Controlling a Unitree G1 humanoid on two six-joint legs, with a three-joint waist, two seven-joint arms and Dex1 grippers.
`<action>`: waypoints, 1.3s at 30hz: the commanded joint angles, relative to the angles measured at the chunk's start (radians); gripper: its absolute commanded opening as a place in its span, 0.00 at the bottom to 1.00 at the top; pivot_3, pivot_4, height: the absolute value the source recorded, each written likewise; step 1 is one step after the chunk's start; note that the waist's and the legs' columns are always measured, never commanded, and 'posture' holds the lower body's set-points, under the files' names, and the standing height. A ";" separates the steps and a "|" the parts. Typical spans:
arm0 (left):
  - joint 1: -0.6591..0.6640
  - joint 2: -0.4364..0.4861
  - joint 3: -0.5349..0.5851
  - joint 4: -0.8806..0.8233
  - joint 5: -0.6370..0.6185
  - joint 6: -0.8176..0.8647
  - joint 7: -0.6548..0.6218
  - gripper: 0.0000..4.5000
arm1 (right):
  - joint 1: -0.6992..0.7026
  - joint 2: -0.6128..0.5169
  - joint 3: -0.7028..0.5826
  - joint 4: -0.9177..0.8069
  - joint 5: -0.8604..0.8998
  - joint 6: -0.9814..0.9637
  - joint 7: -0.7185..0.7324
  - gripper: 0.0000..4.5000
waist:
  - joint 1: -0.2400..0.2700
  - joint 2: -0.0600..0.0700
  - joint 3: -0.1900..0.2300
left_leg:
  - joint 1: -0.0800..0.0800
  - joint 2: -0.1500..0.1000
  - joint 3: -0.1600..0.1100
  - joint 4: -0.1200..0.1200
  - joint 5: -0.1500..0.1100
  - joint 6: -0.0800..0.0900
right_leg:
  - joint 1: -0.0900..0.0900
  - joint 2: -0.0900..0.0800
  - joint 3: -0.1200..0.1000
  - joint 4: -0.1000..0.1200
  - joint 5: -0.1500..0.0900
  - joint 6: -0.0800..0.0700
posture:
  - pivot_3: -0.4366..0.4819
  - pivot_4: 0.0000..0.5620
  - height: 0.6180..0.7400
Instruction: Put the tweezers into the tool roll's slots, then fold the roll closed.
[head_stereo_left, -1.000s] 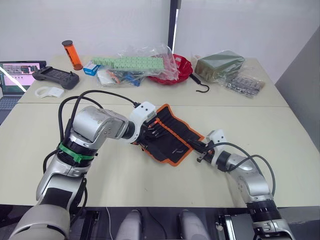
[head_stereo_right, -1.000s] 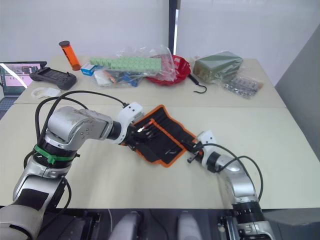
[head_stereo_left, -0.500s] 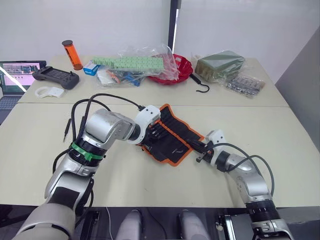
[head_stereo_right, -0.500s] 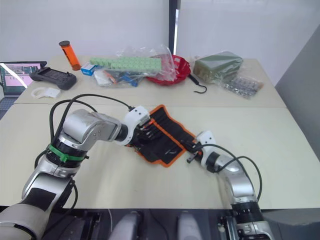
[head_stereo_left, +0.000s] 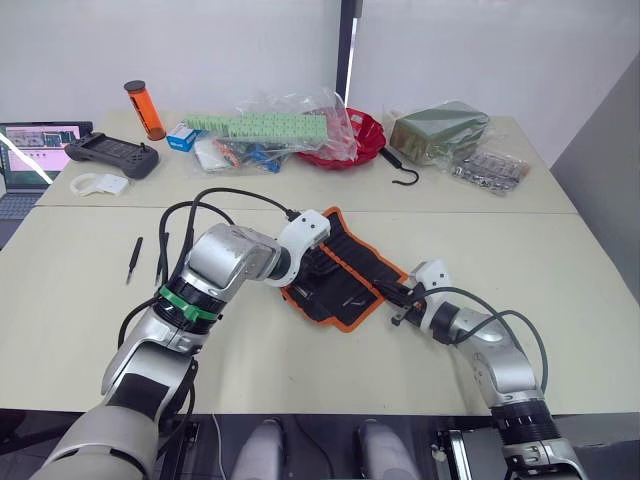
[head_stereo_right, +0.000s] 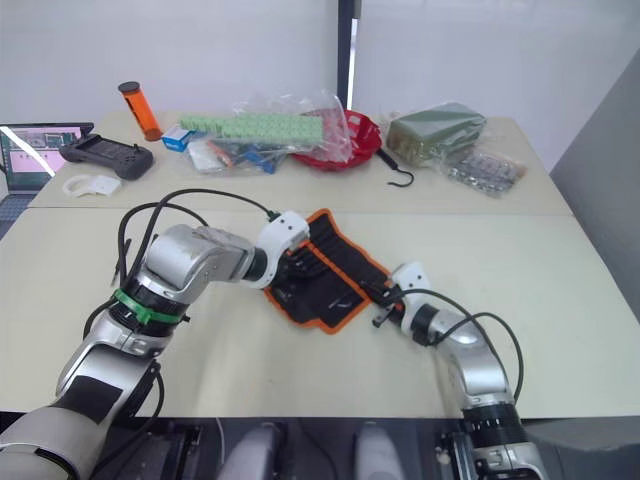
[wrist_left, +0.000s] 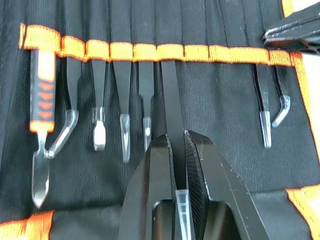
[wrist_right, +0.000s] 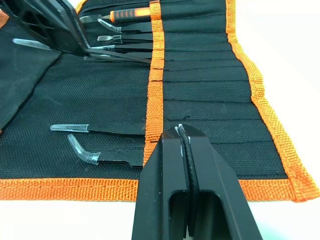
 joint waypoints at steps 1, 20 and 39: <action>-0.028 -0.013 -0.027 0.003 0.037 -0.063 -0.014 0.01 | 0.013 0.006 0.031 -0.017 -0.006 0.005 0.015 0.00 | 0.000 0.000 0.000 | 0.000 0.000 0.000 0.000 0.000 0.000 | 0.000 0.000 0.000 0.000 0.000 0.000 | 0.48 0.27 1.00; -0.002 -0.107 -0.063 0.237 0.242 -0.543 -0.105 0.01 | 0.032 0.010 0.067 -0.037 -0.023 0.010 0.028 0.00 | 0.000 0.000 0.000 | 0.000 0.000 0.000 0.001 0.000 0.000 | 0.000 0.000 0.000 0.000 0.000 0.000 | 0.48 0.27 1.00; 0.032 -0.007 0.136 0.135 0.210 -0.526 -0.191 0.99 | 0.014 0.024 0.045 -0.059 0.007 0.024 0.018 0.00 | -0.005 0.000 0.000 | 0.000 0.000 0.000 0.001 0.000 0.000 | 0.000 0.000 0.000 0.001 0.000 0.000 | 0.48 0.27 1.00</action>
